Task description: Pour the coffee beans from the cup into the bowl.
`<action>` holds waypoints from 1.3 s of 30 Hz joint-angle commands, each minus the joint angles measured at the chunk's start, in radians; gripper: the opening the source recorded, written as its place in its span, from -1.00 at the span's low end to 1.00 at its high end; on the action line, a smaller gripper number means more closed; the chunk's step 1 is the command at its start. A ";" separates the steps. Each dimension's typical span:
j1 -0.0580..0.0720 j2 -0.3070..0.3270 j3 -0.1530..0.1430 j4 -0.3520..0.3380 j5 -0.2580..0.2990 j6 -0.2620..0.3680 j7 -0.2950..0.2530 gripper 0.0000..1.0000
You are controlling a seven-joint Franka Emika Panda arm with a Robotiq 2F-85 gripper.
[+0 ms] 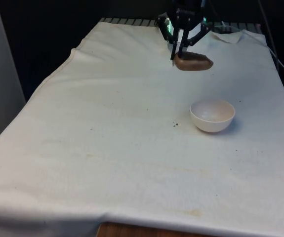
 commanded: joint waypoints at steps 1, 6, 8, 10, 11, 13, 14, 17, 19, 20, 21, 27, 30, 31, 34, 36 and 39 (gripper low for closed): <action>0.007 0.000 -0.003 0.005 -0.026 -0.013 0.022 -1.00; 0.007 0.002 0.012 0.009 -0.074 -0.031 0.058 -1.00; 0.007 0.002 0.017 0.011 -0.093 -0.039 0.073 -1.00; 0.008 0.003 0.027 0.015 -0.120 -0.055 0.094 -1.00; 0.008 0.003 0.030 0.016 -0.129 -0.059 0.101 -1.00; 0.008 0.003 0.034 0.017 -0.137 -0.063 0.108 -1.00; 0.008 0.003 0.038 0.018 -0.147 -0.069 0.116 -1.00; 0.008 0.003 0.048 0.021 -0.172 -0.082 0.136 -1.00; 0.008 0.005 0.058 0.026 -0.198 -0.098 0.156 -1.00; 0.002 0.001 0.060 0.019 -0.184 -0.085 0.143 -1.00; 0.008 0.005 0.061 0.027 -0.207 -0.103 0.162 -1.00; 0.007 0.010 0.083 0.039 -0.263 -0.140 0.202 -1.00; 0.008 0.014 0.088 0.046 -0.279 -0.152 0.213 -1.00; 0.008 0.015 0.091 0.048 -0.286 -0.157 0.217 -1.00; 0.009 0.019 0.104 0.060 -0.313 -0.183 0.235 -1.00; 0.005 0.021 0.110 0.063 -0.316 -0.188 0.237 -1.00; 0.003 0.024 0.112 0.067 -0.315 -0.189 0.236 -1.00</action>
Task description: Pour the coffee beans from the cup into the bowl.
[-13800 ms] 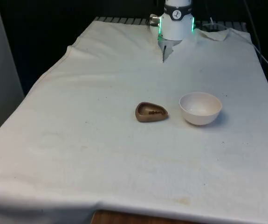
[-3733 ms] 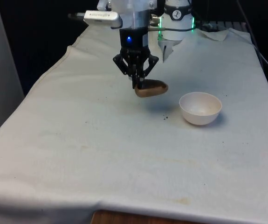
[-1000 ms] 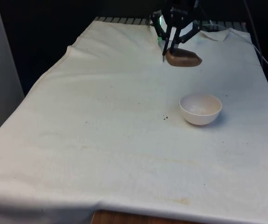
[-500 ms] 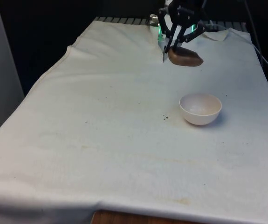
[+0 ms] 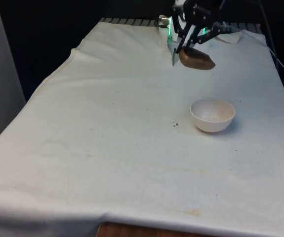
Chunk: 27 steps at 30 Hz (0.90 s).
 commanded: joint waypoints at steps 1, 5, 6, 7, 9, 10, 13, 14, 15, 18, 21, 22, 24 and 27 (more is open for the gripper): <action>0.002 0.006 0.000 0.007 -0.004 -0.001 0.004 -1.00; 0.005 0.018 0.004 0.023 -0.006 -0.007 0.008 -1.00; 0.000 0.007 0.004 0.008 0.000 0.001 0.000 -1.00; 0.005 0.022 0.006 0.028 -0.007 -0.010 0.009 -1.00; 0.008 0.031 0.012 0.041 -0.011 -0.018 0.014 -1.00; 0.008 0.039 0.018 0.052 -0.017 -0.025 0.022 -1.00; 0.010 0.055 0.029 0.066 -0.033 -0.037 0.041 -1.00; 0.010 0.060 0.033 0.069 -0.040 -0.040 0.048 -1.00; 0.003 0.055 0.036 0.064 -0.029 -0.031 0.037 -1.00; 0.009 0.070 0.044 0.074 -0.074 -0.053 0.074 -1.00; 0.011 0.075 0.050 0.075 -0.101 -0.061 0.095 -1.00; 0.012 0.077 0.052 0.075 -0.110 -0.063 0.102 -1.00; 0.012 0.081 0.058 0.076 -0.130 -0.068 0.119 -1.00; 0.013 0.086 0.067 0.077 -0.160 -0.077 0.143 -1.00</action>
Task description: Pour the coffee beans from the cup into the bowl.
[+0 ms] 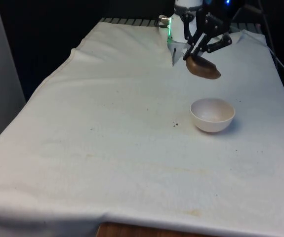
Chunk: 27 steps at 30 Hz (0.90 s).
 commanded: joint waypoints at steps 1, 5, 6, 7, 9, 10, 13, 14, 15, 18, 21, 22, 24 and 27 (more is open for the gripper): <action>0.007 0.005 -0.001 0.006 -0.017 -0.013 0.013 -1.00; 0.009 0.014 0.011 0.009 -0.062 -0.028 0.044 -1.00; 0.008 0.015 0.013 0.008 -0.072 -0.029 0.049 -1.00; 0.002 0.011 0.015 0.003 -0.057 -0.020 0.040 -1.00; 0.008 0.018 0.017 0.007 -0.091 -0.031 0.056 -1.00; 0.008 0.019 0.018 0.006 -0.100 -0.031 0.059 -1.00; 0.008 0.023 0.022 0.004 -0.130 -0.030 0.068 -1.00; 0.008 0.025 0.023 0.002 -0.149 -0.028 0.073 -1.00; 0.007 0.026 0.024 0.001 -0.158 -0.027 0.075 -1.00; 0.007 0.028 0.025 -0.001 -0.176 -0.026 0.079 -1.00; 0.008 0.032 0.026 -0.005 -0.202 -0.025 0.084 -1.00; 0.009 0.033 0.027 -0.009 -0.219 -0.024 0.089 -1.00; 0.010 0.033 0.028 -0.013 -0.234 -0.024 0.093 -1.00; 0.011 0.034 0.030 -0.018 -0.252 -0.025 0.099 -1.00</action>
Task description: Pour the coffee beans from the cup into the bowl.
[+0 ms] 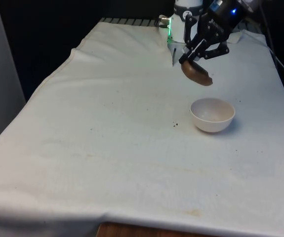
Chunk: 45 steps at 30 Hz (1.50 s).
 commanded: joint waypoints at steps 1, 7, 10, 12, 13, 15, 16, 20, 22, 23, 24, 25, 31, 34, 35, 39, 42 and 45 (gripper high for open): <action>0.004 -0.001 -0.001 -0.004 -0.019 0.000 0.010 -1.00; 0.001 0.001 0.010 -0.019 -0.064 0.000 0.026 -1.00; 0.009 0.003 0.012 -0.024 -0.098 -0.006 0.048 -1.00; 0.012 0.009 0.019 -0.026 -0.125 -0.011 0.072 -1.00; 0.013 0.012 0.023 -0.026 -0.135 -0.015 0.080 -1.00; 0.014 0.018 0.032 -0.024 -0.153 -0.026 0.097 -1.00; 0.015 0.021 0.037 -0.024 -0.163 -0.031 0.106 -1.00; 0.017 0.039 0.059 -0.020 -0.198 -0.056 0.143 -1.00; 0.017 0.048 0.069 -0.019 -0.213 -0.068 0.157 -1.00; 0.017 0.052 0.073 -0.017 -0.221 -0.074 0.164 -1.00; 0.017 0.055 0.078 -0.017 -0.229 -0.080 0.172 -1.00; 0.018 0.059 0.085 -0.018 -0.246 -0.090 0.191 -1.00; 0.018 0.069 0.103 -0.022 -0.287 -0.117 0.236 -1.00; 0.018 0.075 0.111 -0.025 -0.311 -0.132 0.266 -1.00; 0.018 0.075 0.111 -0.025 -0.311 -0.132 0.266 -1.00; 0.019 0.087 0.126 -0.028 -0.347 -0.160 0.308 -1.00; 0.020 0.098 0.139 -0.028 -0.373 -0.187 0.339 -1.00; 0.020 0.105 0.147 -0.028 -0.387 -0.202 0.354 -1.00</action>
